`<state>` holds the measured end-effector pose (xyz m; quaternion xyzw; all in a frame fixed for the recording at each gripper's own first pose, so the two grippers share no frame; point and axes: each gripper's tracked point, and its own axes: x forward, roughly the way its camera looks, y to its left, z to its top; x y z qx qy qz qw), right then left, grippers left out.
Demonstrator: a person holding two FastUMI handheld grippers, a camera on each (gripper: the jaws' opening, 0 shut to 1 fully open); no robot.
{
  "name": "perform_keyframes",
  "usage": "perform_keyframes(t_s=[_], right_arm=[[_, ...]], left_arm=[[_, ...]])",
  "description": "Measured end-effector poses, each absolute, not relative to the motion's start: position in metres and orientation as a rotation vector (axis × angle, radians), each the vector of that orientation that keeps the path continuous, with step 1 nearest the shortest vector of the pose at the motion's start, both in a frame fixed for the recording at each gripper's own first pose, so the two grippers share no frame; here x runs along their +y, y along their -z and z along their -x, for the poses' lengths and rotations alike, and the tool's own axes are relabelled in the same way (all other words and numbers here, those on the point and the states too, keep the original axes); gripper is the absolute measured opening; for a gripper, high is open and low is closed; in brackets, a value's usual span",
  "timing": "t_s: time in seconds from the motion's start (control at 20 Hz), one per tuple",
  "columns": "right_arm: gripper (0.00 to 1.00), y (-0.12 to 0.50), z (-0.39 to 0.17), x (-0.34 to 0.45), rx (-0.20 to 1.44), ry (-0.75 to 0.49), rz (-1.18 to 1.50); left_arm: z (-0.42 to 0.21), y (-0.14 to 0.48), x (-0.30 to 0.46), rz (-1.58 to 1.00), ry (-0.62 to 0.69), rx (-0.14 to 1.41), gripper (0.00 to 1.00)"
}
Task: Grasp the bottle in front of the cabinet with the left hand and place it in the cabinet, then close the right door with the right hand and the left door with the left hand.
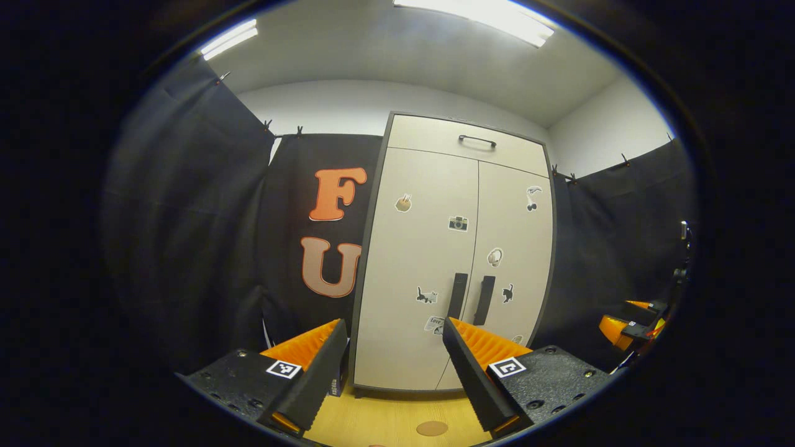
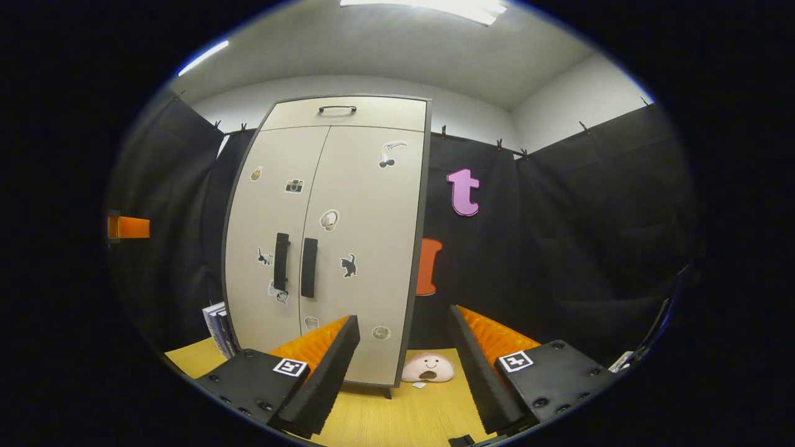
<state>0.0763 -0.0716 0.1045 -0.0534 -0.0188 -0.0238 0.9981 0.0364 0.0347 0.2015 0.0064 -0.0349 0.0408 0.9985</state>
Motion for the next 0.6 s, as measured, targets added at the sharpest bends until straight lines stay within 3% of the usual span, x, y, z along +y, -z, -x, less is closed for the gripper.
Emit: perform_keyframes(t_s=[0.6], right_arm=[[0.95,-0.1077,-0.0828,-0.0693,-0.049,0.043,0.109]], left_arm=[[-0.0422,-0.205,0.0321,-0.016,-0.08,-0.079,0.95]])
